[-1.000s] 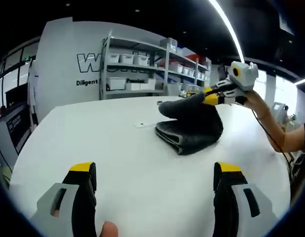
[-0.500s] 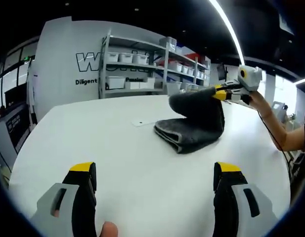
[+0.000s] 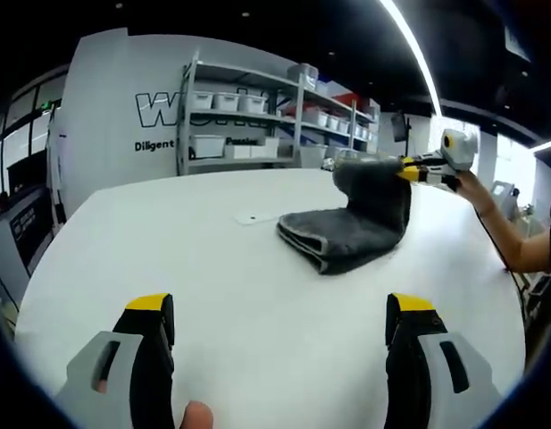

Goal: Open the folded towel by lifting each exposed corner and separating the folded layers until the towel lies flat within the target outline without major curled edges

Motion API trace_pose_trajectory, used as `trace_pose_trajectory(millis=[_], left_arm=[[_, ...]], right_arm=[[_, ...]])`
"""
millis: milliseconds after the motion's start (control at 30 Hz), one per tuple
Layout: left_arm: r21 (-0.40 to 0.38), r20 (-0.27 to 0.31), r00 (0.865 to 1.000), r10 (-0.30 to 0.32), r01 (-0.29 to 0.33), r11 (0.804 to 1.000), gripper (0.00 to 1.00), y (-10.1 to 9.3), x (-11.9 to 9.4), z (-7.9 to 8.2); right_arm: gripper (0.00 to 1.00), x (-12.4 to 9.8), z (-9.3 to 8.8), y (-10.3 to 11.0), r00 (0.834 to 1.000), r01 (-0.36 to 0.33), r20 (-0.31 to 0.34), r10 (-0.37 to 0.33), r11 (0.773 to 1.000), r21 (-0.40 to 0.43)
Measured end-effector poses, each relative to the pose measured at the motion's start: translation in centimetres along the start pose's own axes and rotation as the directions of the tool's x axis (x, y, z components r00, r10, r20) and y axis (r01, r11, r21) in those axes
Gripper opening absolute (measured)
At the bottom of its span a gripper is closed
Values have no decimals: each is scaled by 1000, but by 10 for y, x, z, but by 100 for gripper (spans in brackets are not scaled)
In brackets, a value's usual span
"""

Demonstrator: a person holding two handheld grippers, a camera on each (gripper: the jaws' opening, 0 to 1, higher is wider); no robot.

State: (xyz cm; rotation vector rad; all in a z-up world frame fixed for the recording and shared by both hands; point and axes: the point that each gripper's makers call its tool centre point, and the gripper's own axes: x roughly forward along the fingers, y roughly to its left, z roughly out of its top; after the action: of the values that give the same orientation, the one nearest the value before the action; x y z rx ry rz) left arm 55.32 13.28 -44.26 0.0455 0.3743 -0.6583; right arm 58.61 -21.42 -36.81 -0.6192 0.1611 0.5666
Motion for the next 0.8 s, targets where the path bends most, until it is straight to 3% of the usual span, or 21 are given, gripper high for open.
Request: trace_pose_trajectory(millis=[233,500,600,700,800], left_arm=[[-2,-12,1000,1,-1,1000,97,0,2,-4],[-1,-23,1000,0,0,1000,97,0,4,-7],[-1,-28,1000,-1,1,1000,97,0,4,-8],[-2,-31,1000,-4,4,1000,97,-1,5,-9],[3,-43,999,-5,5,1000,97,-1,5,-12]], right_arm=[[4,-15,-39,-13,997,44,-61,-41,998,46],[4,-29,-94,-15,989,63,-141,-39,984,168],[4,-33,-107,-15,992,65,-121,-33,959,275],[4,-36,-129,-10,985,52,-171,1,952,303],[4,-39,-148,3,975,29,-214,55,928,372]])
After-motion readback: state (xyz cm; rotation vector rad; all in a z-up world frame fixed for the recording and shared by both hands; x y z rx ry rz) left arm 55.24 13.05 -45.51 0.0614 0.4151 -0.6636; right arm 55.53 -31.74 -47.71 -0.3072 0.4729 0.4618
